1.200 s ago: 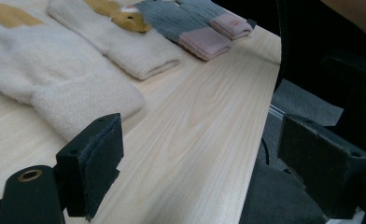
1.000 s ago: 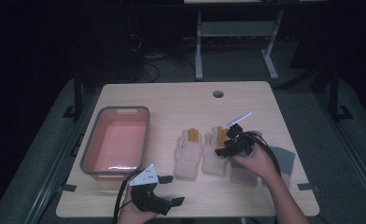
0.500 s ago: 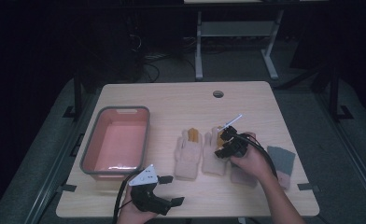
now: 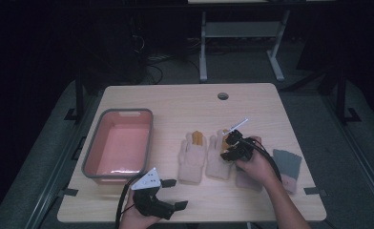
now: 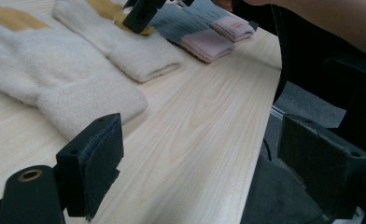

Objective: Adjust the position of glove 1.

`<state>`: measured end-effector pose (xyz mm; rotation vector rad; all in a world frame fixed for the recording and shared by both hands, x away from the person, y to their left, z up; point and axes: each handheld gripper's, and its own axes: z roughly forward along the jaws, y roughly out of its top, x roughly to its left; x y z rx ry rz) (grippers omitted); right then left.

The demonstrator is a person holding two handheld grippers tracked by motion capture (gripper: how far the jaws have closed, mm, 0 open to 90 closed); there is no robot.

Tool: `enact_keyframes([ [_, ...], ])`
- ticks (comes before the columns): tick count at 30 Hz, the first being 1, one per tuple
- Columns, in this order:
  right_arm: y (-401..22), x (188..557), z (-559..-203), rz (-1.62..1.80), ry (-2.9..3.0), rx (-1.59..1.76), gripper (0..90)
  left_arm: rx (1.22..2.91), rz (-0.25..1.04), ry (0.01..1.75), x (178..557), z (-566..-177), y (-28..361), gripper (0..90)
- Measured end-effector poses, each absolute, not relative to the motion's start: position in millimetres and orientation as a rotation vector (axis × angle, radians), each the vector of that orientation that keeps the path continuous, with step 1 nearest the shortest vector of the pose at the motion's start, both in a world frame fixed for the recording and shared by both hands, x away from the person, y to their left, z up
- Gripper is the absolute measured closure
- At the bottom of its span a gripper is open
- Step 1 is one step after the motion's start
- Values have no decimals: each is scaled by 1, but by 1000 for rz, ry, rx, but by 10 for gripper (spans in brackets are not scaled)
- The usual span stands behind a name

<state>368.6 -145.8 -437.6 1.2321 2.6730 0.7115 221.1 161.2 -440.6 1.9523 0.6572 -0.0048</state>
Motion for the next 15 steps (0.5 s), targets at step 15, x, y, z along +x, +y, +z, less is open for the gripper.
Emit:
enact_keyframes([
  [15,-152,361,-411,812,2671,1170,659,1943,3,672,221,-440,164,147],
])
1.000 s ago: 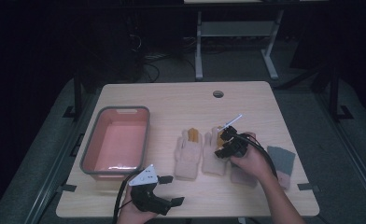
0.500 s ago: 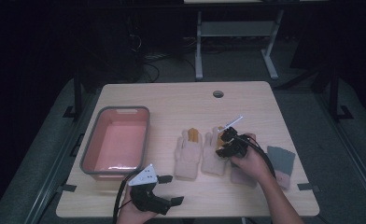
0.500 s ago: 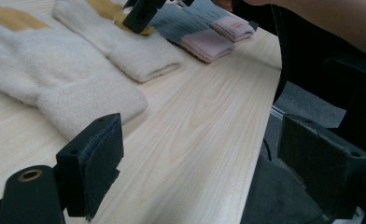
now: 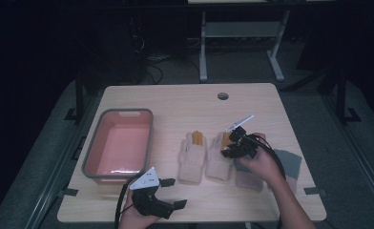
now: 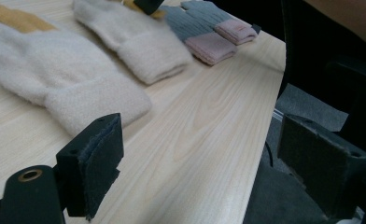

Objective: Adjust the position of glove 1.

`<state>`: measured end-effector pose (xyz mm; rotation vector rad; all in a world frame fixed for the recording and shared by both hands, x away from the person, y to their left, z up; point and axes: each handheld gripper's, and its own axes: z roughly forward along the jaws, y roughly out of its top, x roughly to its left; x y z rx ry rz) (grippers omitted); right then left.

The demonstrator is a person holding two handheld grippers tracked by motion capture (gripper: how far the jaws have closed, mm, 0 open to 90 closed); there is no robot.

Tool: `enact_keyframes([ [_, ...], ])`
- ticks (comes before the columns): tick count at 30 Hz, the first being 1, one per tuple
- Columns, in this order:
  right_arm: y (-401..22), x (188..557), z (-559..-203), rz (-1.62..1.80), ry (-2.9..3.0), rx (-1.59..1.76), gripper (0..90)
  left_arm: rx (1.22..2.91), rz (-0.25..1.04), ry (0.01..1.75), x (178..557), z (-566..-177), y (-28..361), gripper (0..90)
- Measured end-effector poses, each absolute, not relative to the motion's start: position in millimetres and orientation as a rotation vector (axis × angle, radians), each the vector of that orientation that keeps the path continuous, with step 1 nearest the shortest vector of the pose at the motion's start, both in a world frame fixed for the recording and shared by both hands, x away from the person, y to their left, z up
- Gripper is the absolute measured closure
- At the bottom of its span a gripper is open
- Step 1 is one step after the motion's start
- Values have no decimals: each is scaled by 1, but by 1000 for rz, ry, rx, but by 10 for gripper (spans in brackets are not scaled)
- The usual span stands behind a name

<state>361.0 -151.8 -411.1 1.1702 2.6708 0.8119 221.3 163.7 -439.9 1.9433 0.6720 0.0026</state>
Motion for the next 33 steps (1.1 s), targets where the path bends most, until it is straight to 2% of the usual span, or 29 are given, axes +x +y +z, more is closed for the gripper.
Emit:
enact_keyframes([
  [13,-148,352,-376,894,2666,1092,660,1915,7,684,221,-437,166,147],
  [22,-118,354,-368,933,2699,997,659,1916,22,683,220,-435,167,147],
  [33,-80,361,-374,930,2763,912,658,1913,22,689,220,-435,168,147],
])
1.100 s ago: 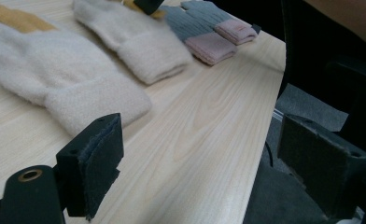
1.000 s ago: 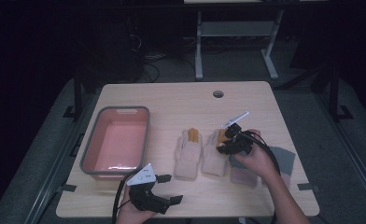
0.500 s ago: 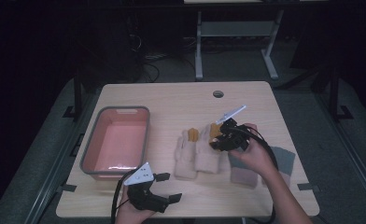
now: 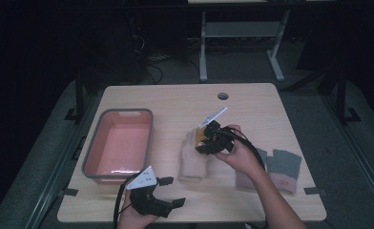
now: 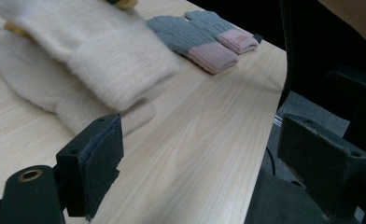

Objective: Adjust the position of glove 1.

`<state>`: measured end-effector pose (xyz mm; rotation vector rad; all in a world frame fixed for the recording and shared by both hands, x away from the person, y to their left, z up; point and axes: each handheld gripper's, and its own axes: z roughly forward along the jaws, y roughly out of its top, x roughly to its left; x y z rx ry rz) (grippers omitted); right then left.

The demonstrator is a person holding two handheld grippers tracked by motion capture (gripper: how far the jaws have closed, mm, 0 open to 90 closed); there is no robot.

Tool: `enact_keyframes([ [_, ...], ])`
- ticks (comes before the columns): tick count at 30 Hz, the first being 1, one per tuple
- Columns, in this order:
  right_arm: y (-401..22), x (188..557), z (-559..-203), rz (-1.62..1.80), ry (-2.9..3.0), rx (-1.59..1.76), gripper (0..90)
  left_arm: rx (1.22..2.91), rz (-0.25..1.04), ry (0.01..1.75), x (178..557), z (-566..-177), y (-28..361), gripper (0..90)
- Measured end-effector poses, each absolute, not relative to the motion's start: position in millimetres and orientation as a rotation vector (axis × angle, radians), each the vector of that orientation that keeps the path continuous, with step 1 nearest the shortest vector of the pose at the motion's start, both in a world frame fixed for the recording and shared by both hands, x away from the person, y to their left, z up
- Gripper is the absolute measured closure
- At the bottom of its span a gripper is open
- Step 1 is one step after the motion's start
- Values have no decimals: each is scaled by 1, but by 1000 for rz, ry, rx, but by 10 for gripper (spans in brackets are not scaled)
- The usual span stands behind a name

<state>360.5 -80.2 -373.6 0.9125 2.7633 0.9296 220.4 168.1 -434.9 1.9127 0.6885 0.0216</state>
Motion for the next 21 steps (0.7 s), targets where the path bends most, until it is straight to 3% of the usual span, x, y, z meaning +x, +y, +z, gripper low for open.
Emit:
enact_keyframes([
  [21,-65,371,-410,882,2829,966,636,1919,24,691,222,-436,168,147],
])
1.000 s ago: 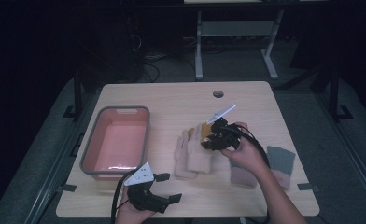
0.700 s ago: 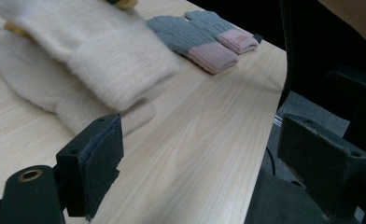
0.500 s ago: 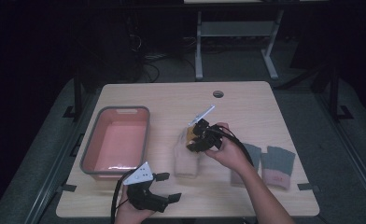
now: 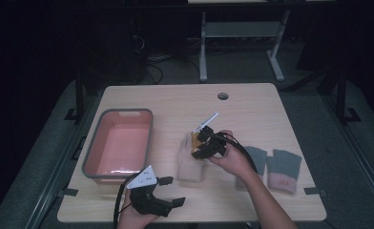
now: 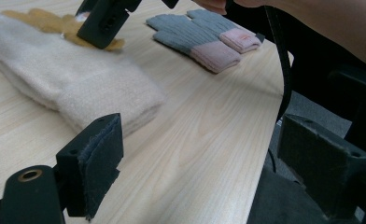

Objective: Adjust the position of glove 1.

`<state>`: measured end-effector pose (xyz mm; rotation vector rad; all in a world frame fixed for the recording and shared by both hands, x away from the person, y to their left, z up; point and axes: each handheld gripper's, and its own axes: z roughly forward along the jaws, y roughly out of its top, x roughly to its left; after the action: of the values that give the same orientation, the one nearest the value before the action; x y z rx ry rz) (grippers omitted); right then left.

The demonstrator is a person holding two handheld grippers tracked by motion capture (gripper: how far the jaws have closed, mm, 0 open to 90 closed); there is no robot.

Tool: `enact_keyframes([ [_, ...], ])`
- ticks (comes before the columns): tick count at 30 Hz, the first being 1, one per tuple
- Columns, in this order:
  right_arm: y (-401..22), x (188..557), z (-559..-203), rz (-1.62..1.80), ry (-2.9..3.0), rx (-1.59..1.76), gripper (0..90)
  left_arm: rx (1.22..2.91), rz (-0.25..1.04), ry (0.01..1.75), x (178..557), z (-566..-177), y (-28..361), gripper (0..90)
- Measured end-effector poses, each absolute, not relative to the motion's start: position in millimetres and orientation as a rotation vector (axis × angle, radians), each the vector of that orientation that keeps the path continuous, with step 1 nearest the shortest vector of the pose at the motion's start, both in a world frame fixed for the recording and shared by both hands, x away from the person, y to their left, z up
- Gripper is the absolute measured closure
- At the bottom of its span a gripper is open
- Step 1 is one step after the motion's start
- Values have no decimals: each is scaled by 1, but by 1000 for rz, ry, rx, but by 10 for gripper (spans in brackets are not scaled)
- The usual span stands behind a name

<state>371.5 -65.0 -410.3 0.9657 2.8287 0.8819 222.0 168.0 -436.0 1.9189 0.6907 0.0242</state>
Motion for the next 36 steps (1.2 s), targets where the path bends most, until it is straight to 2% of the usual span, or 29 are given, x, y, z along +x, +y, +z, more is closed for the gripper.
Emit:
enact_keyframes([
  [9,-68,370,-413,899,2831,977,564,1914,18,700,221,-436,166,147],
  [11,-68,369,-410,918,2818,960,523,1913,14,704,221,-436,167,147],
  [18,-51,370,-402,917,2794,899,454,1919,22,694,221,-435,167,147],
  [30,-11,378,-420,800,2801,774,402,1916,13,705,222,-435,166,147],
  [36,-11,380,-433,714,2832,711,420,1912,-5,712,223,-436,165,147],
])
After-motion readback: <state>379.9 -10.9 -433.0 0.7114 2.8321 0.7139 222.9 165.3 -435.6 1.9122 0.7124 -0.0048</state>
